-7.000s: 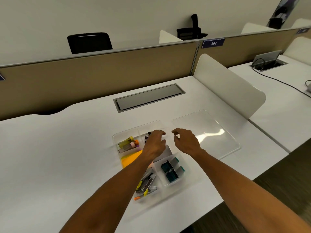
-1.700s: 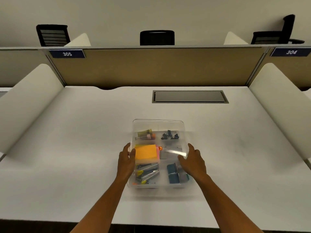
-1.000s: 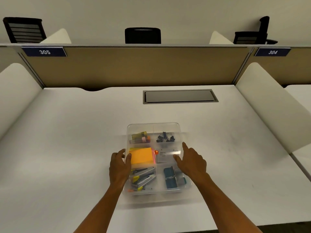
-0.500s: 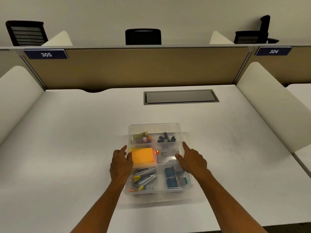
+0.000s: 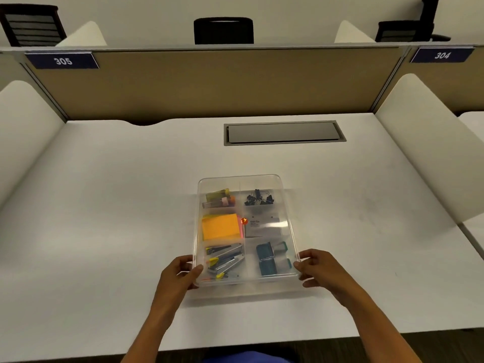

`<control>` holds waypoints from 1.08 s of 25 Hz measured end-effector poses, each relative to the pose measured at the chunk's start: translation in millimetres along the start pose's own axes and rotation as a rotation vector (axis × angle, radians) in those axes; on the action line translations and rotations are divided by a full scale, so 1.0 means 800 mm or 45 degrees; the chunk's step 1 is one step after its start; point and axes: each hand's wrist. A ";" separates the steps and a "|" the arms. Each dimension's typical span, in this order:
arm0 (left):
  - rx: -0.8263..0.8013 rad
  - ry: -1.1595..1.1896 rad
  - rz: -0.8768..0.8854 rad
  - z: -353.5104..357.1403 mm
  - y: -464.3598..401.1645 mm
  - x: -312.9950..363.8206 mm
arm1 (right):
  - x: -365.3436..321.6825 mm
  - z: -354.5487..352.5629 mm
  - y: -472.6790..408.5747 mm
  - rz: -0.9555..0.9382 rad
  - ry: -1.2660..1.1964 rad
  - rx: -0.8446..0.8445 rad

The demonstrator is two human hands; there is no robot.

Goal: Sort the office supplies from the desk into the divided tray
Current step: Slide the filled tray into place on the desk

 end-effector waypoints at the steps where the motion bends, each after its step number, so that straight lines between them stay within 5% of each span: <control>1: -0.034 0.049 -0.020 -0.003 0.004 -0.004 | 0.002 -0.002 0.002 0.010 -0.018 -0.022; 9: -0.055 0.165 -0.069 0.002 0.008 -0.011 | 0.006 0.002 0.003 0.023 0.090 -0.092; 18: -0.062 0.046 -0.076 -0.002 0.008 -0.004 | 0.013 0.025 0.015 -0.003 0.235 0.066; 23: -0.032 0.014 -0.051 -0.001 0.009 -0.006 | 0.008 0.010 0.020 0.010 0.011 0.044; 27: -0.031 -0.046 -0.062 -0.001 0.007 -0.002 | 0.008 0.017 0.025 -0.019 0.249 0.036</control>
Point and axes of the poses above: each hand's wrist, its own y-axis away from the middle knuckle, its own z-axis out of the palm, x = y × z, and after that the axes turned 15 degrees about -z, right-handed
